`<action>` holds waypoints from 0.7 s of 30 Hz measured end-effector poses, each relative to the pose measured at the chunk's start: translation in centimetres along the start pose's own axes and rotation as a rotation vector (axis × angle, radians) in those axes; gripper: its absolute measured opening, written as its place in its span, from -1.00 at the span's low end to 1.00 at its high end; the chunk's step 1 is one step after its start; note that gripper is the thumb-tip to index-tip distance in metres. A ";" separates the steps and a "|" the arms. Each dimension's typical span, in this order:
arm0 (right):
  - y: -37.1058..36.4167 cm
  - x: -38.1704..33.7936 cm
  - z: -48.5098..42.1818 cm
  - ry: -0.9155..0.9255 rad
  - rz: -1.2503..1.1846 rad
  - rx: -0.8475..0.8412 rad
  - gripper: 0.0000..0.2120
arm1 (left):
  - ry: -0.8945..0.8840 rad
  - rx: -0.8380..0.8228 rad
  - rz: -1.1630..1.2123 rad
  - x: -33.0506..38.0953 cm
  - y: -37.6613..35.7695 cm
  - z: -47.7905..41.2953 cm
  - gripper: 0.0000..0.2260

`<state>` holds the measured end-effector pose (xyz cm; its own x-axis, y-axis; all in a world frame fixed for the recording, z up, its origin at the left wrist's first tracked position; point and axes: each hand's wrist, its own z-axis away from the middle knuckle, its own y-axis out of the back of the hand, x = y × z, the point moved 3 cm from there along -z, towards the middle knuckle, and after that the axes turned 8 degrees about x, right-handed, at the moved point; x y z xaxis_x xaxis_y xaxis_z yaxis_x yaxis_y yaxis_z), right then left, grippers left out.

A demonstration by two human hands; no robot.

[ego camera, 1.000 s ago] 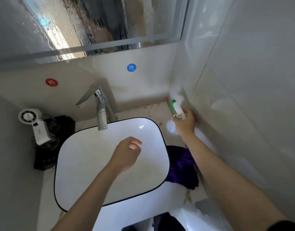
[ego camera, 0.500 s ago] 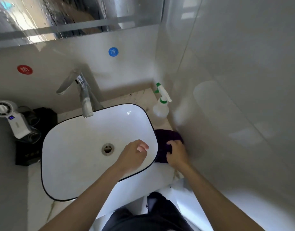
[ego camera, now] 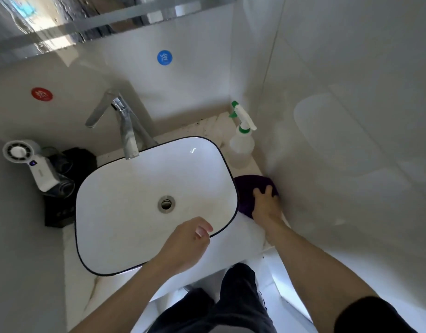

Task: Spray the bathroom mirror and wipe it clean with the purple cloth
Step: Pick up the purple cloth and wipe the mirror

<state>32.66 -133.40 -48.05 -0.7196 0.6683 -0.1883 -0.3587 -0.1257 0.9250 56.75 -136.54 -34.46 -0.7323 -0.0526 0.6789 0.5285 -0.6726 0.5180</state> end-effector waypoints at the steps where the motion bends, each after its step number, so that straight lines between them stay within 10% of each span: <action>1: 0.9 0.0 -0.1 -0.054 -0.105 0.002 -0.59 | 0.000 -0.005 0.002 0.4 -0.2 0.0 -0.78; 12: 14.3 -1.9 11.9 -0.306 -1.323 0.050 -0.71 | -0.099 -0.093 0.263 5.5 0.1 -0.9 -0.73; 16: 15.7 -3.9 15.1 -0.082 -1.300 0.139 -0.67 | -0.092 -0.369 0.692 9.3 0.0 0.3 -0.55; 21: 15.9 -5.7 17.1 -0.038 -1.187 0.253 -0.74 | -0.107 -0.286 0.784 10.1 0.8 1.5 -0.66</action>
<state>41.26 -126.66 -26.59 -0.0031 0.2925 -0.9563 -0.6535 0.7232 0.2233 50.41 -136.48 -26.41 -0.1460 -0.5220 0.8404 0.7275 -0.6323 -0.2664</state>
